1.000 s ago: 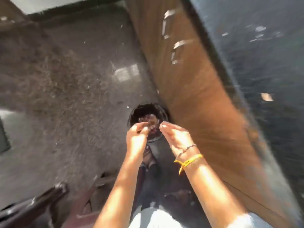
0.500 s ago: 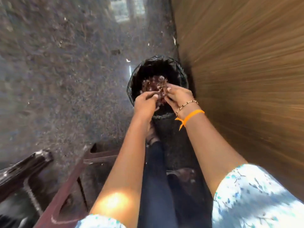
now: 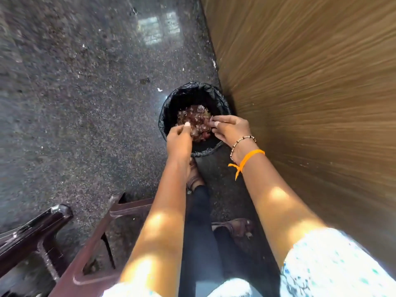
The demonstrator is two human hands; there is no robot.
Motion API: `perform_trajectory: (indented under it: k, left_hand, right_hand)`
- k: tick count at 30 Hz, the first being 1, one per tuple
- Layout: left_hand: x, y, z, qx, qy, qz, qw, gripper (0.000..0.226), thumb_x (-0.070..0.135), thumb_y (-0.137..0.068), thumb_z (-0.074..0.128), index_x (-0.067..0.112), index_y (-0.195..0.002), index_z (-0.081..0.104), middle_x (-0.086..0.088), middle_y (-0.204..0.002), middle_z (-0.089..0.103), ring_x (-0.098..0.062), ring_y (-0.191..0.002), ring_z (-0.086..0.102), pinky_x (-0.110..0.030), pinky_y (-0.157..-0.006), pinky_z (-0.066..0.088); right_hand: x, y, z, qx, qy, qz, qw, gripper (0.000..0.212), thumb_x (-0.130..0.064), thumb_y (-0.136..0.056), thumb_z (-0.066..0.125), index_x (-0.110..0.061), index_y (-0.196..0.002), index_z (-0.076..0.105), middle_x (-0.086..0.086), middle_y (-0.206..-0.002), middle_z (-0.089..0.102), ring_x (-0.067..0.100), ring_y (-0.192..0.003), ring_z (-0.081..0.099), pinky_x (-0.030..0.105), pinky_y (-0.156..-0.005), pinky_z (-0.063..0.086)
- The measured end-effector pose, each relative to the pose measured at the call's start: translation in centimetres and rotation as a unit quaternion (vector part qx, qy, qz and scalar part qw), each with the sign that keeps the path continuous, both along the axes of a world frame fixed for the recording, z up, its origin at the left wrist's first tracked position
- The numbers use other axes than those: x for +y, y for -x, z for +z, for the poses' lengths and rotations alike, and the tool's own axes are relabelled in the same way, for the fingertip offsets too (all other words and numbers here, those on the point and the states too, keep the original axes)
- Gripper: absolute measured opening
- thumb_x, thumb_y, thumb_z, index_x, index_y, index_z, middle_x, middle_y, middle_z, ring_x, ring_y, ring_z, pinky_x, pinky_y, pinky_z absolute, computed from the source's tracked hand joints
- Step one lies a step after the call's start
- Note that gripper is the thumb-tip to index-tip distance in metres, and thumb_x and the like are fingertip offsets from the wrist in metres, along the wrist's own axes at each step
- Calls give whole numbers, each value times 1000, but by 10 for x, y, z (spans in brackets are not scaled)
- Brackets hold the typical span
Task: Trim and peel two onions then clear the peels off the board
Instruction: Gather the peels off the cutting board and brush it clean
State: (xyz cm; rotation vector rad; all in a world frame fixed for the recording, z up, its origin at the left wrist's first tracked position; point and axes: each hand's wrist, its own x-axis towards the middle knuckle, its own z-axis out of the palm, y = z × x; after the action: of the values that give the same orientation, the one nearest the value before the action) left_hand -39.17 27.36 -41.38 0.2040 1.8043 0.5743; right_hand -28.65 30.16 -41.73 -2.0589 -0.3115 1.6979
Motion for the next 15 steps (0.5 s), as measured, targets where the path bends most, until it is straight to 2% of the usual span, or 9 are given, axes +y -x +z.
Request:
perform_trajectory:
  k: [3,4,7,9,12,15]
  left_hand:
    - [-9,-12,34,-23,-21,-5,999,16,23,-97,48,16,-107,60,-2,-101,63,-16,-95,58,-32,-88,48]
    - [-12,-18,49,-28,-37,-11,999,14,21,-97,48,17,-103,60,-1,-96,63,-15,-90,58,-29,-84,49]
    - [-21,-33,99,-49,-109,12,993,13,11,-98,46,12,-101,59,1,-82,62,-5,-70,61,-15,-64,50]
    - [-30,-41,134,-56,-152,35,986,15,7,-98,44,9,-99,59,3,-75,64,1,-56,62,-10,-55,48]
    - [-52,-52,182,-62,-201,19,977,20,11,-97,45,19,-88,61,12,-64,67,4,-55,59,-11,-60,46]
    - [-73,-69,231,-82,-239,10,968,23,11,-96,45,22,-86,62,12,-68,67,1,-61,58,-13,-64,46]
  right_hand:
    - [-13,-7,43,34,-1,21,999,25,0,-95,49,5,-116,60,19,-109,66,6,-65,52,16,-66,46]
    - [-17,-9,58,41,-12,10,999,26,-1,-96,47,6,-118,59,19,-106,65,7,-64,51,15,-64,45]
    - [-31,-16,108,65,-64,-41,995,27,2,-96,43,11,-118,57,7,-75,58,2,-53,51,7,-49,43]
    - [-43,-21,142,71,-105,-62,990,26,3,-95,44,11,-115,58,2,-68,56,-3,-44,50,7,-47,42]
    - [-64,-30,194,59,-185,-71,978,23,7,-92,47,12,-108,62,0,-65,58,3,-54,51,7,-51,41]
    - [-89,-43,250,38,-250,-69,965,20,10,-90,48,13,-102,64,1,-70,58,7,-63,52,10,-59,43]
